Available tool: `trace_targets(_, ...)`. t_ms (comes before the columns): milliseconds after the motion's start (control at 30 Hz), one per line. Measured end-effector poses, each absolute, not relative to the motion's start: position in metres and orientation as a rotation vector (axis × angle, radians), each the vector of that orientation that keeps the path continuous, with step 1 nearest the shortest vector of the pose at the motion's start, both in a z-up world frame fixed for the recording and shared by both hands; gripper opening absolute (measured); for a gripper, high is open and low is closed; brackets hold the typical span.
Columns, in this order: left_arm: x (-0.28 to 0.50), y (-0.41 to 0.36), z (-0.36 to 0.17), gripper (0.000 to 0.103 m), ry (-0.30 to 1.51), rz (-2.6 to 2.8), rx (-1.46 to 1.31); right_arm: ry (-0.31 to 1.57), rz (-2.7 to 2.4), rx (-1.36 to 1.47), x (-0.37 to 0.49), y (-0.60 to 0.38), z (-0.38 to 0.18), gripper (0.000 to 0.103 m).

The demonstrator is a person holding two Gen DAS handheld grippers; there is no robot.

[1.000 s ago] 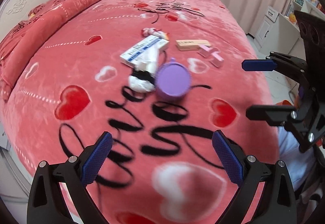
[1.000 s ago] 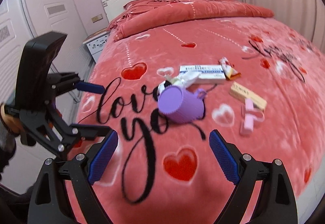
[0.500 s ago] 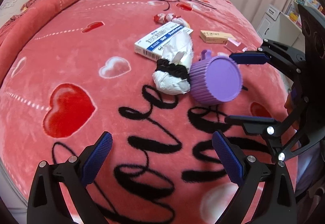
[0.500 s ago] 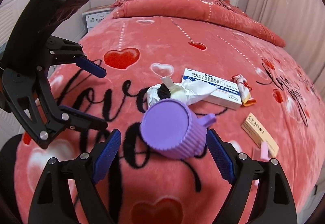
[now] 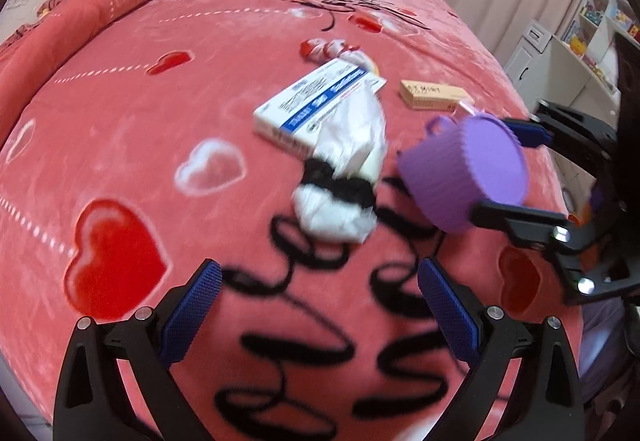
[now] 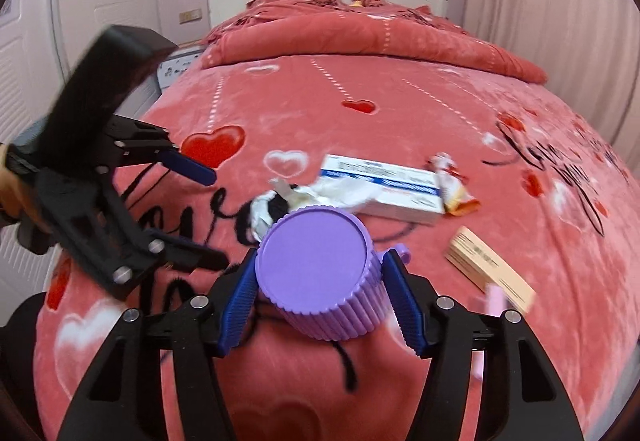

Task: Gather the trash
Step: 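Grasp the purple plastic cup with the right tool while the left tool grasps the white tissue bundle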

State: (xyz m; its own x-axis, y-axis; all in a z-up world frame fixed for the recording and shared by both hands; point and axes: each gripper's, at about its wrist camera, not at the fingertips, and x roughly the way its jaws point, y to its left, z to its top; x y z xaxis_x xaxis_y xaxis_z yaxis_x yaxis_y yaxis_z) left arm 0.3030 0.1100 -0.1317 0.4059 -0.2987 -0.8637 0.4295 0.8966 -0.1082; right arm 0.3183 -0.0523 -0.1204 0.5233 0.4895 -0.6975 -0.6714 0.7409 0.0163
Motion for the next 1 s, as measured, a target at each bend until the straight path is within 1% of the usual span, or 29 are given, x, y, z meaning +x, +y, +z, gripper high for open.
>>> trace_targets(333,0.332,0.089,-0.145,0.097,1.061,-0.477,0.163,0.789,0.693,-0.163,0.319,-0.091,-0.115,0.061)
trace_targets(367,0.336,0.089,-0.147,0.096,1.065,-0.474,0.161,0.791,0.697,-0.159,0.319,-0.092,-0.115,0.061)
trace_targets(400,0.339,0.089,-0.149,0.092,1.069,-0.470,0.161,0.793,0.699,-0.155,0.319,-0.092,-0.116,0.061)
trace_targets(467,0.343,0.088,-0.152,0.077,1.072,-0.469,0.174,0.794,0.702,-0.149,0.320,-0.091,-0.118,0.061)
trace_targets(533,0.343,0.088,-0.153,0.068,1.069,-0.470,0.186,0.796,0.707,-0.152,0.321,-0.090,-0.119,0.061)
trace_targets(600,0.343,0.093,-0.153,0.056,1.065,-0.465,0.164,0.796,0.711,-0.154,0.323,-0.088,-0.120,0.061)
trace_targets(633,0.342,0.096,-0.151,0.045,1.065,-0.460,0.152,0.795,0.711,-0.155,0.323,-0.088,-0.121,0.061)
trace_targets(800,0.329,0.095,-0.143,0.044,1.071,-0.452,0.174,0.796,0.716,-0.140,0.319,-0.090,-0.118,0.061)
trace_targets(1000,0.284,0.093,-0.124,0.044,1.069,-0.462,0.153,0.782,0.736,-0.122,0.298,-0.098,-0.100,0.061)
